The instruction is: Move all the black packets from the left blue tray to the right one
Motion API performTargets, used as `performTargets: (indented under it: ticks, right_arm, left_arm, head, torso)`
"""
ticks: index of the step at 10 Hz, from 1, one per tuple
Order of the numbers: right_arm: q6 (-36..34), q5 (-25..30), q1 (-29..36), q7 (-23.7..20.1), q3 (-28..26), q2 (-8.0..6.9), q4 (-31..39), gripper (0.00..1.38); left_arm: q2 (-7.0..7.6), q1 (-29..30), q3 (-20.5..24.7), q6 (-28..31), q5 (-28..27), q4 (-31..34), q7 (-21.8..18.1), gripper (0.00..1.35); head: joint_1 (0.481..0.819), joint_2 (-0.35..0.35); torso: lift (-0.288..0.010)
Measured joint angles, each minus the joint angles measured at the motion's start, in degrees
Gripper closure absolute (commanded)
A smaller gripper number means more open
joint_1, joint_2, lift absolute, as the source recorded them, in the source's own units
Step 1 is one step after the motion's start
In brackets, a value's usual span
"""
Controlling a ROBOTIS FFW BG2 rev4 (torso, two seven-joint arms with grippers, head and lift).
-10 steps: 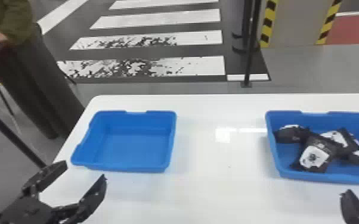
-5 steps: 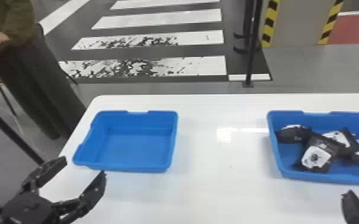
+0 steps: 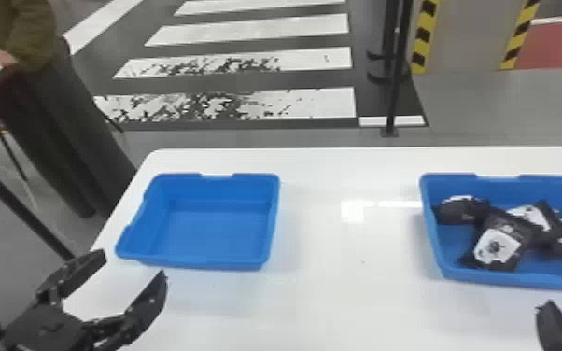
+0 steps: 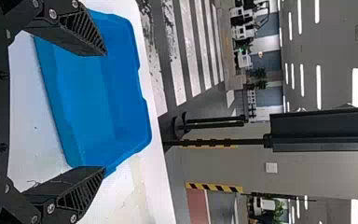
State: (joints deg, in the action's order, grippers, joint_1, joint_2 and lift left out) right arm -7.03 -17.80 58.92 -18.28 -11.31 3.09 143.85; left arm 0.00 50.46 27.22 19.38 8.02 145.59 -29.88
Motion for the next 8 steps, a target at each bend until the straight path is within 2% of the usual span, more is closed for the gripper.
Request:
performTargets:
  ticks: [8]
  right_arm:
    - [0.0,-0.7,-0.2,-0.4,0.0,-0.01,-0.3,0.13]
  left_arm:
    - [0.00,0.0,0.0,0.2,1.0,-0.3,0.0,0.17]
  head:
    - [0.695,0.168]
  torso:
    - [-0.140]
